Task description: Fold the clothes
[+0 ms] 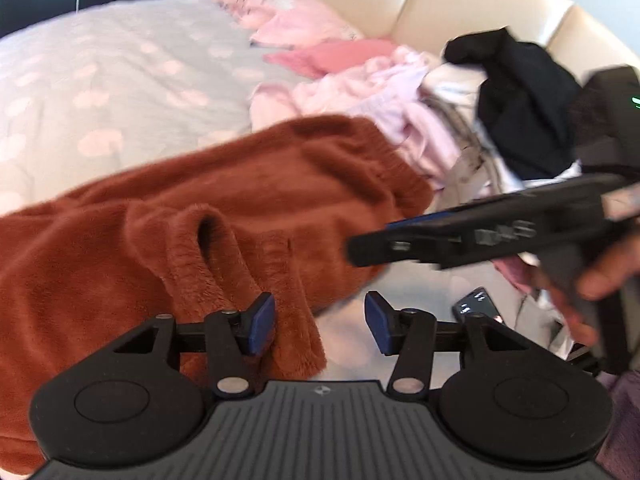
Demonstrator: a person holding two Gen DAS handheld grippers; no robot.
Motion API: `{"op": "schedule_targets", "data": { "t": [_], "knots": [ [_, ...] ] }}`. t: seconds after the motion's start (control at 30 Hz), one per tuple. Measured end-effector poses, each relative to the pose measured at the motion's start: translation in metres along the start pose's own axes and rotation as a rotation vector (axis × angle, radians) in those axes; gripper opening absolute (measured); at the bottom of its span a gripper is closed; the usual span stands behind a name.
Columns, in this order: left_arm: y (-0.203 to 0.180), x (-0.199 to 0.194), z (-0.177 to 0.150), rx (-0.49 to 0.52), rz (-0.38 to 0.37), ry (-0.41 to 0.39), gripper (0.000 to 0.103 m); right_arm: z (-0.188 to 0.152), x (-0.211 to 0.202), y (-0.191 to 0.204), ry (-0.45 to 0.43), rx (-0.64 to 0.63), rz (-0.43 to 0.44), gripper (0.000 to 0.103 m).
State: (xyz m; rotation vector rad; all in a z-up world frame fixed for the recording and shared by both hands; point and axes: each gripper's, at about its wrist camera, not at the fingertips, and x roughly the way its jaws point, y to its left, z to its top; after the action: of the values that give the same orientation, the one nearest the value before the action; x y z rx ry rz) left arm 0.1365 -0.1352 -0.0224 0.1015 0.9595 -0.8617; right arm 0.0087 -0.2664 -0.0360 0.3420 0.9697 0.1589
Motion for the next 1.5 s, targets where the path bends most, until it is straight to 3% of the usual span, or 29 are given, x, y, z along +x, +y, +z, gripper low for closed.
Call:
{"op": "schedule_targets", "data": {
  "t": [0.1,0.2,0.33,0.43,0.57,0.73,0.8,0.83,0.93,1.07,1.2,1.33,1.37,1.43,1.5],
  "knots": [
    [-0.001,-0.019,-0.008,0.063,0.028,-0.024,0.051,0.003,0.006,0.016,-0.009,-0.001,0.057,0.058],
    [0.002,-0.029,-0.022,0.147,0.127,-0.031,0.054,0.006,0.019,0.029,0.013,0.002,0.117,0.056],
    [0.017,-0.035,-0.039,0.179,0.205,-0.019,0.055,0.01,0.04,0.045,0.041,0.009,0.151,0.055],
    [0.029,-0.036,-0.052,0.187,0.246,-0.005,0.055,0.012,0.06,0.055,0.06,-0.007,0.13,0.055],
    [0.045,-0.029,-0.068,0.187,0.277,0.024,0.055,0.012,0.088,0.062,0.082,-0.045,0.035,0.054],
    [0.054,-0.024,-0.076,0.169,0.265,0.019,0.055,0.011,0.101,0.073,0.081,-0.071,0.035,0.053],
    [0.054,-0.023,-0.076,0.167,0.265,0.012,0.053,0.011,0.1,0.085,0.079,-0.122,0.016,0.035],
    [0.057,-0.024,-0.077,0.161,0.263,0.008,0.051,0.011,0.096,0.089,0.077,-0.131,0.013,0.02],
    [0.06,-0.028,-0.075,0.156,0.254,-0.001,0.045,0.013,0.076,0.097,0.064,-0.134,0.025,0.018],
    [0.06,-0.037,-0.075,0.179,0.227,-0.022,0.042,0.016,0.048,0.072,0.055,-0.007,0.082,0.017],
    [0.058,-0.034,-0.077,0.195,0.221,-0.019,0.042,0.003,0.06,0.038,0.106,0.082,0.047,0.017],
    [0.055,-0.033,-0.077,0.183,0.22,-0.022,0.042,-0.007,0.071,0.025,0.149,0.105,0.055,0.03],
    [0.053,-0.034,-0.076,0.18,0.218,-0.025,0.042,-0.004,0.064,0.025,0.139,0.095,0.058,0.044],
    [0.047,-0.04,-0.075,0.192,0.215,-0.038,0.046,0.006,0.039,0.027,0.085,0.045,0.038,0.06],
    [0.043,-0.048,-0.074,0.185,0.213,-0.05,0.048,0.012,0.009,0.024,0.028,-0.002,0.021,0.063]
  ]
}}
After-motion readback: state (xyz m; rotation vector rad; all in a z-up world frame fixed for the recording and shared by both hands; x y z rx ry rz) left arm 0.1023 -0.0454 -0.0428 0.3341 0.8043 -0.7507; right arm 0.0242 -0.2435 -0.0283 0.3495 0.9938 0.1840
